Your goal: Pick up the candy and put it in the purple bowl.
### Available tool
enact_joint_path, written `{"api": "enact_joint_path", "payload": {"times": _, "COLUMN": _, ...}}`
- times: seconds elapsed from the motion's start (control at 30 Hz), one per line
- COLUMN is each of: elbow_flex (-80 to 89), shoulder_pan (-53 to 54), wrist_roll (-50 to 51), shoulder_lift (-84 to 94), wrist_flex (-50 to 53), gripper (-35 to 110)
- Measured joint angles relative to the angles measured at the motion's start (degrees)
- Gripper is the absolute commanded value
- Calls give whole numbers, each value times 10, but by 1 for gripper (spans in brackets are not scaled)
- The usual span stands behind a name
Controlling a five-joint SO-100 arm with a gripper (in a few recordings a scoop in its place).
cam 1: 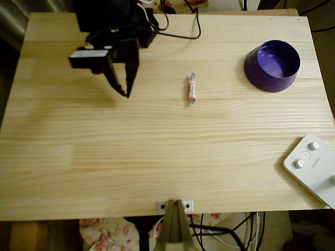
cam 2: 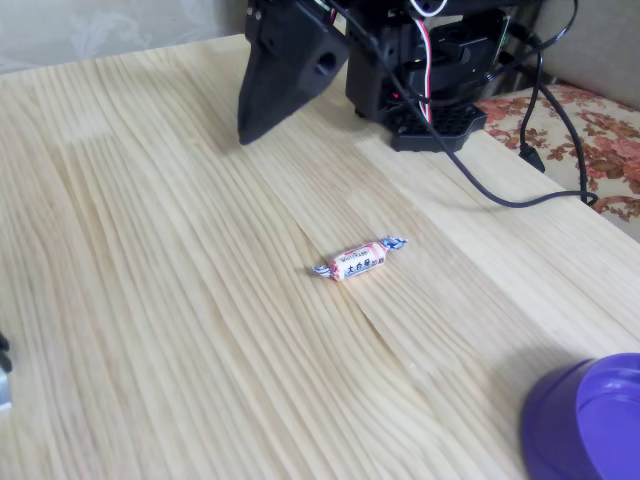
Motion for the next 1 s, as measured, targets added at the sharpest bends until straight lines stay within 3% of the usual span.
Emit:
{"api": "enact_joint_path", "payload": {"times": 0.37, "elbow_flex": -199, "shoulder_pan": -59, "wrist_roll": 73, "shoulder_lift": -101, "wrist_flex": 104, "gripper": -1}}
{"api": "enact_joint_path", "payload": {"times": 0.63, "elbow_flex": -482, "shoulder_pan": -127, "wrist_roll": 259, "shoulder_lift": -359, "wrist_flex": 258, "gripper": -1}}
{"api": "enact_joint_path", "payload": {"times": 0.77, "elbow_flex": -533, "shoulder_pan": -195, "wrist_roll": 316, "shoulder_lift": -456, "wrist_flex": 299, "gripper": -1}}
{"api": "enact_joint_path", "payload": {"times": 1.0, "elbow_flex": -537, "shoulder_pan": -372, "wrist_roll": 400, "shoulder_lift": -462, "wrist_flex": 319, "gripper": -1}}
